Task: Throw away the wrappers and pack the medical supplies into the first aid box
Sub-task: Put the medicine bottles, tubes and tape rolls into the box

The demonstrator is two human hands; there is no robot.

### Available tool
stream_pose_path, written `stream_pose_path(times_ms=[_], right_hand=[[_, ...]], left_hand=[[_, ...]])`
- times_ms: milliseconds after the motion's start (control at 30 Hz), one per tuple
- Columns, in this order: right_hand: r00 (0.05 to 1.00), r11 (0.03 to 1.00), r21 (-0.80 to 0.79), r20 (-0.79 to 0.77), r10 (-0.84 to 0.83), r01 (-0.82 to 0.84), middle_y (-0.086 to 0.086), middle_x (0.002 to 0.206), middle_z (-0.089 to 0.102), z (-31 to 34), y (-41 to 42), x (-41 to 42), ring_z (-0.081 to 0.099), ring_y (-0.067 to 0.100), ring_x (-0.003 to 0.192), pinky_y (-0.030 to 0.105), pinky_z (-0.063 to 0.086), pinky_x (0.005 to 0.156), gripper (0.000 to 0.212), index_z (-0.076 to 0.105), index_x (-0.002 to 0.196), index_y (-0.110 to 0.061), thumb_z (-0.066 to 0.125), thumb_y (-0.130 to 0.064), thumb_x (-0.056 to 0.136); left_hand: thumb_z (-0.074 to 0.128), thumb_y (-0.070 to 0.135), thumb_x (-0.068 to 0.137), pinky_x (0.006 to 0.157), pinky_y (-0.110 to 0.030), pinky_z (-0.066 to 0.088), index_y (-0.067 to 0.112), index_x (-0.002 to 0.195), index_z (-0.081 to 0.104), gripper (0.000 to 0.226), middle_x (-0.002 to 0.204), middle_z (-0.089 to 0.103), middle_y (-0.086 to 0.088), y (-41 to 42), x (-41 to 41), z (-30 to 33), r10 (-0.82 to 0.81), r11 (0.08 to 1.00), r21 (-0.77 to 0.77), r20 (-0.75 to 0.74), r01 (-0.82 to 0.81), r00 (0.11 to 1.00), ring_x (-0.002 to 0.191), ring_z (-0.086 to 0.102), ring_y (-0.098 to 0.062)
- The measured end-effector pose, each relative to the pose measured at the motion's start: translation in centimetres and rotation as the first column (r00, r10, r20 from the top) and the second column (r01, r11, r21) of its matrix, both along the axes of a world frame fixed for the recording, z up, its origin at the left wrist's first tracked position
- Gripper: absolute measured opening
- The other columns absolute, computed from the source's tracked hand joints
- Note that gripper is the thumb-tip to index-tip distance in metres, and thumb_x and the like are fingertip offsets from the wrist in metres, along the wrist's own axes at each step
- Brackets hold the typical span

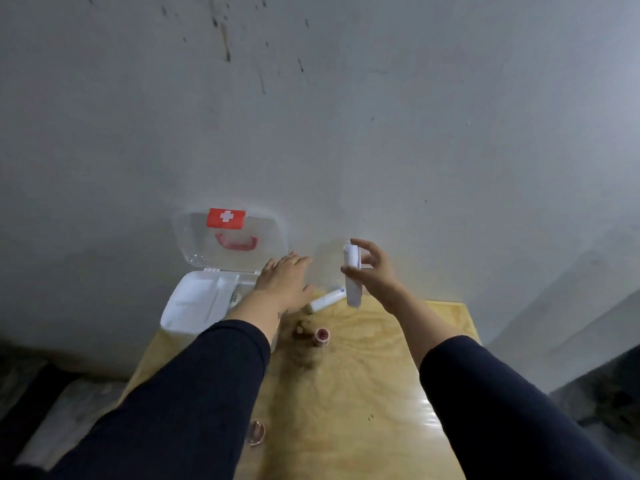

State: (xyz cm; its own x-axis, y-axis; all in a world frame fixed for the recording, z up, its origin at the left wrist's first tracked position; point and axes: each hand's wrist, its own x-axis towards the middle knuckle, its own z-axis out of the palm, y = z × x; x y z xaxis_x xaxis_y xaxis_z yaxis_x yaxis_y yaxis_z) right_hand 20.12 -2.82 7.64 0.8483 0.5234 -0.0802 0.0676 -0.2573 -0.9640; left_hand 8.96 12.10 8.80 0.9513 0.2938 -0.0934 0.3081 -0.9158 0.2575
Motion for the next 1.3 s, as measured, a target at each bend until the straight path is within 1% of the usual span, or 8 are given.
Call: stream_pose_path(times_ms=[67, 233, 433, 567, 667, 800, 1067, 1300], right_hand=[[1.0, 0.999, 0.024, 0.005, 0.022, -0.022, 0.012, 0.106, 0.057, 0.9, 2.0, -2.0, 0.06, 0.02, 0.088, 0.026, 0.054, 0.068, 0.053, 0.053, 0.124, -0.027, 0.071, -0.005, 0.079], [0.998, 0.998, 0.045, 0.051, 0.036, -0.038, 0.009, 0.101, 0.057, 1.9, 7.3, -7.4, 0.06, 0.021, 0.087, 0.035, 0.057, 0.081, 0.052, 0.053, 0.125, -0.025, 0.071, -0.005, 0.08], [0.995, 0.998, 0.046, 0.094, 0.035, -0.039, -0.001, 0.096, 0.053, 0.1, 12.3, -12.9, 0.058, 0.019, 0.088, 0.034, 0.057, 0.08, 0.059, 0.043, 0.129, -0.027, 0.072, -0.009, 0.081], [0.98, 0.998, -0.051, 0.195, 0.034, -0.024, -0.002, 0.106, 0.053, -2.1, 14.1, -14.9, 0.058, 0.021, 0.099, 0.039, 0.054, 0.088, 0.066, 0.038, 0.131, -0.034, 0.071, -0.011, 0.079], [0.943, 0.984, -0.177, 0.321, 0.084, -0.028, 0.0, 0.117, 0.057, -3.7, 14.6, -15.9, 0.056, 0.021, 0.103, 0.031, 0.045, 0.086, 0.059, 0.041, 0.132, -0.024, 0.068, -0.009, 0.081], [0.902, 0.939, -0.34, 0.386, 0.192, -0.055, 0.01, 0.134, 0.049, -5.2, 15.2, -16.6, 0.056, 0.029, 0.108, 0.034, 0.044, 0.086, 0.055, 0.039, 0.133, -0.02, 0.059, -0.004, 0.085], [0.907, 0.856, -0.511, 0.319, 0.274, -0.079, 0.013, 0.134, 0.05, -6.0, 15.3, -16.7, 0.054, 0.029, 0.113, 0.033, 0.045, 0.092, 0.047, 0.045, 0.131, -0.016, 0.056, -0.004, 0.087], [0.874, 0.851, -0.519, 0.374, 0.311, -0.081, 0.009, 0.126, 0.06, -4.1, 14.0, -16.5, 0.058, 0.027, 0.106, 0.031, 0.046, 0.082, 0.042, 0.053, 0.125, -0.017, 0.059, -0.005, 0.085]], left_hand=[[0.045, 0.028, 0.095, 0.12, -0.042, 0.012, 0.017, 0.149, 0.025, 0.059, 0.158, 0.025, -0.002, 1.8, -2.1, 0.1, 0.021, 1.0, 0.003, 0.011, -0.021, 1.0, 0.148, 0.014, -0.018], [0.049, 0.032, 0.093, 0.12, -0.043, 0.015, 0.018, 0.146, 0.03, 0.058, 0.155, 0.028, -0.003, 6.6, -7.2, -1.5, 0.066, 0.998, -0.02, 0.008, -0.066, 0.998, 0.146, 0.019, -0.021], [0.039, 0.056, 0.093, 0.122, -0.043, 0.004, 0.019, 0.152, 0.012, 0.075, 0.162, 0.006, -0.002, 10.9, -12.0, -5.1, 0.084, 0.996, 0.008, -0.186, -0.084, 0.979, 0.15, 0.001, -0.02], [0.034, 0.056, 0.095, 0.122, -0.043, 0.002, 0.015, 0.153, 0.001, 0.079, 0.163, 0.0, -0.004, 12.1, -13.7, -7.0, 0.085, 0.996, 0.012, -0.23, -0.084, 0.969, 0.15, -0.003, -0.021], [0.027, 0.054, 0.097, 0.122, -0.04, -0.005, 0.012, 0.153, -0.003, 0.076, 0.162, -0.004, -0.003, 12.0, -14.2, -7.6, 0.075, 0.997, 0.04, -0.202, -0.069, 0.976, 0.15, -0.007, -0.019], [0.021, 0.054, 0.098, 0.122, -0.041, -0.008, 0.012, 0.152, -0.004, 0.074, 0.162, -0.006, -0.004, 12.0, -14.4, -8.3, 0.076, 0.995, 0.081, -0.185, -0.062, 0.98, 0.149, -0.009, -0.018], [0.023, 0.052, 0.098, 0.121, -0.04, -0.008, 0.012, 0.152, -0.003, 0.072, 0.162, -0.006, -0.001, 12.0, -14.3, -8.6, 0.083, 0.994, 0.083, -0.167, -0.069, 0.983, 0.149, -0.008, -0.017], [0.023, 0.053, 0.098, 0.121, -0.041, -0.008, 0.01, 0.152, -0.004, 0.074, 0.162, -0.006, -0.003, 12.3, -14.2, -8.2, 0.056, 0.996, 0.077, -0.211, -0.041, 0.976, 0.149, -0.009, -0.019]])
